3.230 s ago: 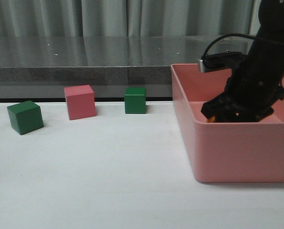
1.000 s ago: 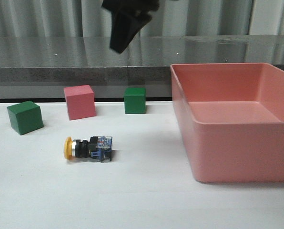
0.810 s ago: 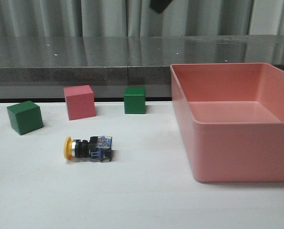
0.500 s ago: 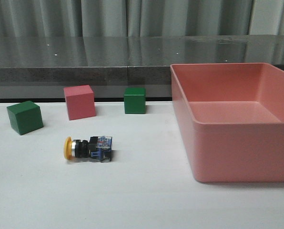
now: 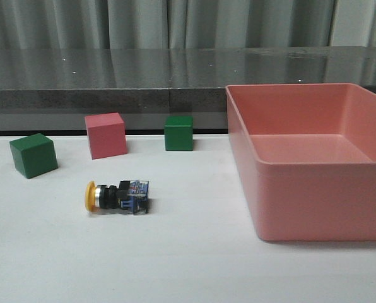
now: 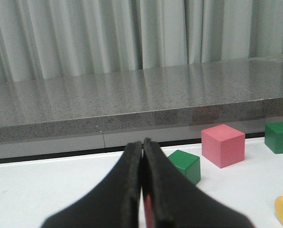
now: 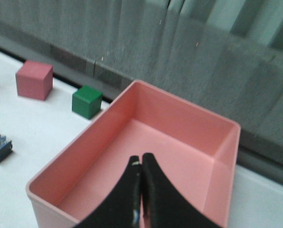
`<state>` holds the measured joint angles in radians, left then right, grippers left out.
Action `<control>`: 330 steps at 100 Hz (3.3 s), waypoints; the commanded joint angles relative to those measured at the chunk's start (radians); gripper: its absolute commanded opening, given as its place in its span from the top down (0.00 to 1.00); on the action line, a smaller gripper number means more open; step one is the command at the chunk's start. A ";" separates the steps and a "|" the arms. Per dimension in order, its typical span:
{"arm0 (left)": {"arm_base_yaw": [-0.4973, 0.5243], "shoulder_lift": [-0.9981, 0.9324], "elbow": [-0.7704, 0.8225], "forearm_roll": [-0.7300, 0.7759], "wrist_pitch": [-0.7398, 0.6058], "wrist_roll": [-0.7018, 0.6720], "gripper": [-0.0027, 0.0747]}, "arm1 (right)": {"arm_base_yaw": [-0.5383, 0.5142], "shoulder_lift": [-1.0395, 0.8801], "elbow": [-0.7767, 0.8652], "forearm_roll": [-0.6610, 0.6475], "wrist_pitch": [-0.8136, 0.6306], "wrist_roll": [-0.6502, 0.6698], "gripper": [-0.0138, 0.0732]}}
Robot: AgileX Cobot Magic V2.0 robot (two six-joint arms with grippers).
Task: Place and stand button with both arms
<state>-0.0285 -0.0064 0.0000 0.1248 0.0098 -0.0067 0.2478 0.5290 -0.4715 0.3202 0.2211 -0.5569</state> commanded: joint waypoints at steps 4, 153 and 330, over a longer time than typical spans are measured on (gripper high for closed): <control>0.003 -0.030 0.045 0.000 -0.079 -0.009 0.99 | -0.006 -0.158 0.040 0.015 -0.110 0.006 0.91; 0.003 0.760 -0.876 -0.157 0.630 0.135 0.99 | -0.006 -0.239 0.130 0.015 -0.100 0.006 0.91; 0.004 1.781 -1.206 -1.375 1.068 1.778 0.16 | -0.006 -0.239 0.130 0.015 -0.049 0.006 0.91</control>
<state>-0.0254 1.7723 -1.1546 -1.1480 1.0337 1.7621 0.2478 0.2824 -0.3157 0.3257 0.2396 -0.5553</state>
